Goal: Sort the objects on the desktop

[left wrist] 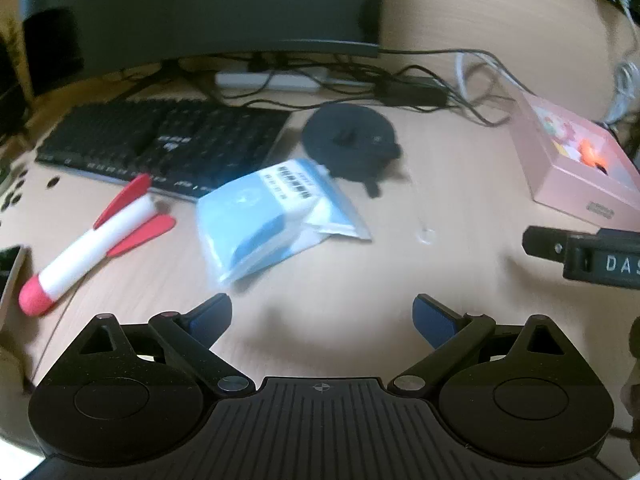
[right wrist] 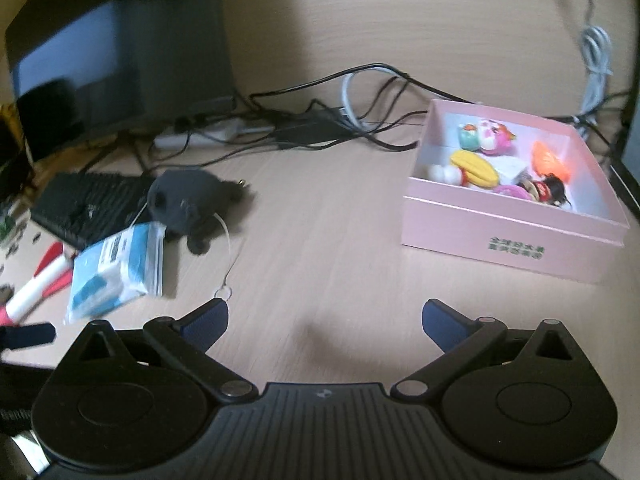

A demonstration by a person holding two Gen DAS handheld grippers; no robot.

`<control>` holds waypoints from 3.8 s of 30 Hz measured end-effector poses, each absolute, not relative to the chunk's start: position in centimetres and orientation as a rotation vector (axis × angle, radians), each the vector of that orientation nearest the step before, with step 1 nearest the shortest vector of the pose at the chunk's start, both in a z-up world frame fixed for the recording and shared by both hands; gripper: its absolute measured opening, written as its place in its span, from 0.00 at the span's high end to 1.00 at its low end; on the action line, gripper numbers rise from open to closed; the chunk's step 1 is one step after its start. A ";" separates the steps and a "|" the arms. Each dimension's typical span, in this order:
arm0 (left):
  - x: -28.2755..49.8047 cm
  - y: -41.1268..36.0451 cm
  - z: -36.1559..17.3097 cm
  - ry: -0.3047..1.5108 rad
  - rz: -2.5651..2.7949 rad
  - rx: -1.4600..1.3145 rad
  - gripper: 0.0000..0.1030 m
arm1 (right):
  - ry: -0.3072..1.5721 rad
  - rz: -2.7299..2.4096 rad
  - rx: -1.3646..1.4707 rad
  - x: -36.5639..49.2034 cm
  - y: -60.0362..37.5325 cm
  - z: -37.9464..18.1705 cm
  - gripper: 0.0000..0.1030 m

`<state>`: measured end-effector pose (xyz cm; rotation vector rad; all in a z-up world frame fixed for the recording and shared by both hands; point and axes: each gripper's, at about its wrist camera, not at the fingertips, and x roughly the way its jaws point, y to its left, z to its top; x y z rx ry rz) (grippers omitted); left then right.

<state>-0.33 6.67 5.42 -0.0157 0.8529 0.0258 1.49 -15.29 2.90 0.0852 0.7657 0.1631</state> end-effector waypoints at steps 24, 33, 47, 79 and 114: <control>-4.4 12.8 5.7 0.834 0.125 -0.110 0.03 | 0.782 0.481 -0.181 13.7 -2.5 3.0 0.29; -3.3 9.7 6.4 0.777 -0.011 -0.091 0.03 | 0.595 0.305 -0.499 -0.8 -8.9 3.2 0.31; -2.6 3.6 7.0 0.796 -0.205 -0.010 0.03 | 0.690 0.190 -0.114 -6.6 -17.5 4.9 0.00; 1.8 -8.2 6.3 0.640 -0.465 0.239 0.24 | 0.785 0.055 -0.020 -8.9 -23.8 0.7 0.00; -4.0 7.6 4.7 0.805 -0.110 -0.048 0.06 | 0.770 0.417 -0.157 -5.4 -16.4 4.2 0.00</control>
